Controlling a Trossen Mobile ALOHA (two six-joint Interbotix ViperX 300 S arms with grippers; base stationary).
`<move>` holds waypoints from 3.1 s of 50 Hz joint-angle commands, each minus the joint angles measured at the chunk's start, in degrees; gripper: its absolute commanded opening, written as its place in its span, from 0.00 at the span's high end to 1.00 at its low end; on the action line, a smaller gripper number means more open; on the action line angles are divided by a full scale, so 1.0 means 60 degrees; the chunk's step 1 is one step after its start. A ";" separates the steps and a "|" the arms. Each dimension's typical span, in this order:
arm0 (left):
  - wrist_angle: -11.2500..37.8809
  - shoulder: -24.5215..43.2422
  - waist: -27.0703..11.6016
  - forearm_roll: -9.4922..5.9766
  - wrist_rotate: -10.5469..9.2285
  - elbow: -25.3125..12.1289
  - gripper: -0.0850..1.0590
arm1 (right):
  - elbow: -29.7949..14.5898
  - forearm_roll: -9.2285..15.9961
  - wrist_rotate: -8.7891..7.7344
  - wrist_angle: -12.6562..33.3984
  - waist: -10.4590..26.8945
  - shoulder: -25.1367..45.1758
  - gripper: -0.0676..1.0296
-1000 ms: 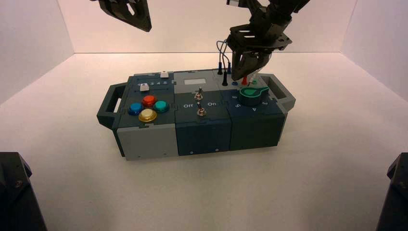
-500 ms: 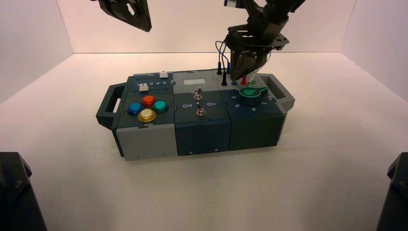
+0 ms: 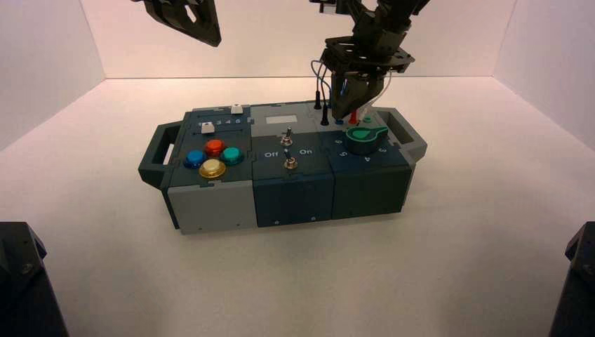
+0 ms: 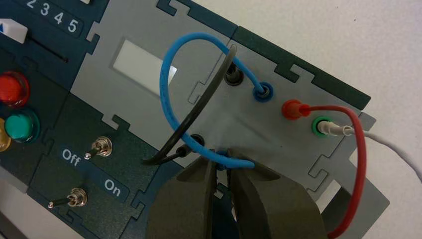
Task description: Insert the blue wire.
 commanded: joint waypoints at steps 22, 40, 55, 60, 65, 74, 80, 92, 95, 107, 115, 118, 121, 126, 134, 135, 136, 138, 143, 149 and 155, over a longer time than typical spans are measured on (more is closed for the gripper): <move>-0.0029 -0.0117 -0.0029 0.0029 0.0073 -0.0103 0.95 | -0.0103 -0.0278 0.0264 0.0264 0.0205 0.0630 0.96; -0.0029 -0.0176 -0.0029 0.0029 0.0073 -0.0088 0.95 | -0.0308 -0.0498 0.0234 0.0557 0.0190 0.0659 0.91; -0.0015 -0.0176 -0.0029 0.0029 0.0073 -0.0088 0.95 | -0.0381 -0.0513 0.0264 0.0615 0.0161 0.0601 0.87; -0.0029 -0.0190 -0.0029 0.0029 0.0073 -0.0073 0.95 | -0.0396 -0.0513 0.0264 0.0645 0.0146 0.0586 0.86; -0.0015 -0.0190 -0.0029 0.0029 0.0073 -0.0073 0.95 | -0.0410 -0.0527 0.0264 0.0645 0.0146 0.0586 0.84; -0.0029 -0.0190 -0.0029 0.0015 0.0073 -0.0073 0.95 | -0.0469 -0.0542 0.0249 0.0645 0.0146 0.0527 0.82; -0.0029 -0.0190 -0.0029 0.0029 0.0073 -0.0073 0.95 | -0.0483 -0.0557 0.0249 0.0645 0.0073 0.0425 0.82; -0.0015 -0.0220 -0.0029 0.0029 0.0073 -0.0044 0.95 | -0.0483 -0.0586 0.0264 0.0630 -0.0044 0.0220 0.82; -0.0015 -0.0249 -0.0029 0.0029 0.0073 -0.0044 0.95 | -0.0483 -0.0586 0.0264 0.0659 -0.0029 0.0234 0.82; -0.0015 -0.0308 -0.0029 0.0029 0.0073 0.0000 0.95 | -0.0571 -0.0630 0.0264 0.0747 -0.0044 0.0278 0.80; -0.0015 -0.0322 -0.0029 0.0015 0.0073 0.0015 0.95 | -0.0630 -0.0674 0.0278 0.0791 -0.0029 0.0293 0.79; -0.0015 -0.0322 -0.0029 0.0029 0.0073 0.0015 0.95 | -0.0645 -0.0703 0.0293 0.0791 -0.0044 0.0293 0.76; -0.0015 -0.0322 -0.0029 0.0029 0.0073 0.0015 0.95 | -0.0659 -0.0703 0.0337 0.0835 -0.0088 0.0293 0.76; -0.0015 -0.0337 -0.0029 0.0029 0.0073 0.0015 0.95 | -0.0688 -0.0762 0.0396 0.0850 -0.0146 0.0264 0.76; -0.0015 -0.0396 -0.0029 0.0029 0.0073 0.0015 0.95 | -0.0688 -0.0952 0.0630 0.0850 -0.0278 0.0088 0.76; -0.0015 -0.0410 -0.0029 0.0015 0.0073 0.0015 0.95 | -0.0688 -0.0967 0.0645 0.0850 -0.0278 0.0073 0.76; -0.0015 -0.0410 -0.0029 0.0029 0.0073 0.0029 0.95 | -0.0674 -0.0981 0.0674 0.0806 -0.0278 0.0044 0.76; -0.0015 -0.0425 -0.0029 0.0029 0.0073 0.0029 0.95 | -0.0659 -0.1011 0.0688 0.0791 -0.0278 -0.0015 0.76; -0.0029 -0.0439 -0.0029 0.0029 0.0073 0.0044 0.95 | -0.0630 -0.1084 0.0747 0.0718 -0.0278 -0.0161 0.76; -0.0015 -0.0439 -0.0029 0.0015 0.0073 0.0073 0.95 | -0.0645 -0.1260 0.0967 0.0747 -0.0425 -0.0278 0.76; -0.0029 -0.0425 -0.0029 0.0029 0.0073 0.0073 0.95 | -0.0645 -0.1406 0.1040 0.0762 -0.0527 -0.0425 0.76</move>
